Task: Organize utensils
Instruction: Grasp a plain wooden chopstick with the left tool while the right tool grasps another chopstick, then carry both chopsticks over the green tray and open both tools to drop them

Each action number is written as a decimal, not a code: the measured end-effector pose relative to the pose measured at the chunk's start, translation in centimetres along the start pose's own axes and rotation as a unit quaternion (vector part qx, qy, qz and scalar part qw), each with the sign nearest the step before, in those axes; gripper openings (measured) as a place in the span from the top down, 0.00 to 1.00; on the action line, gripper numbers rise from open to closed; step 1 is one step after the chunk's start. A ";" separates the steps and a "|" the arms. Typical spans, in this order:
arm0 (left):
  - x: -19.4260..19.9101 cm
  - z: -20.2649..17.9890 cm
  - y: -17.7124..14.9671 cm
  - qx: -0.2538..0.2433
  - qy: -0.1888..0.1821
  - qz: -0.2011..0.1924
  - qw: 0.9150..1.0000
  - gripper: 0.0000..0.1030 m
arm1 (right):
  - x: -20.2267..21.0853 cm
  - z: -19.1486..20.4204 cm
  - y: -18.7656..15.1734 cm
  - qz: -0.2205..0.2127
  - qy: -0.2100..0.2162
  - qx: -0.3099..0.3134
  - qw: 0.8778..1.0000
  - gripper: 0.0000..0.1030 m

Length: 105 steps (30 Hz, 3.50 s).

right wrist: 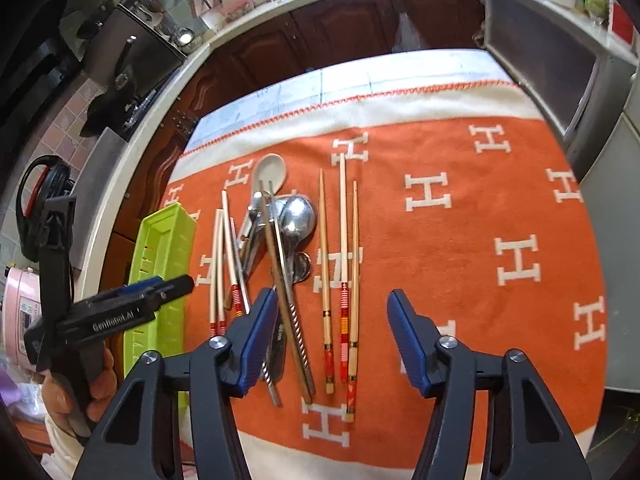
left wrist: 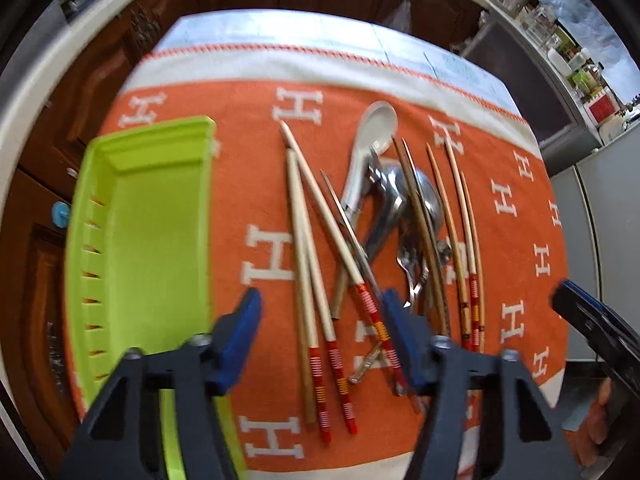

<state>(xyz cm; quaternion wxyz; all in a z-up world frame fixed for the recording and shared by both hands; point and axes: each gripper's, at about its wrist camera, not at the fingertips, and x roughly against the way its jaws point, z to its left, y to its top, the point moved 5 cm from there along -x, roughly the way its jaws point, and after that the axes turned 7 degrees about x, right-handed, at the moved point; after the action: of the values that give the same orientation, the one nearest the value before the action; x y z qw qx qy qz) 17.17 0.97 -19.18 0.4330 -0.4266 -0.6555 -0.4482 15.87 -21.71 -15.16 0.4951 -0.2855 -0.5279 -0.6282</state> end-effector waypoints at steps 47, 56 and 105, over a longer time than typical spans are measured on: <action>-6.1 -7.3 1.9 0.012 -0.039 0.031 0.999 0.92 | -10.3 -2.7 -1.8 0.079 -0.009 0.030 0.996 0.88; -6.6 -7.0 1.5 0.014 -0.050 0.012 0.999 0.96 | -10.3 -2.2 -1.6 0.077 -0.019 0.035 0.996 0.91; 2.7 15.8 -0.8 0.112 -0.009 -0.060 0.992 0.64 | -9.8 27.2 -0.9 0.120 0.136 0.158 0.971 1.00</action>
<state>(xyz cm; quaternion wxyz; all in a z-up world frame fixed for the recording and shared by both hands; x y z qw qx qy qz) 12.74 16.37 -20.29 0.4445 -0.3387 -0.7301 -0.3932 13.98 7.12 -16.58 0.6732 -0.1764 -0.5101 -0.5055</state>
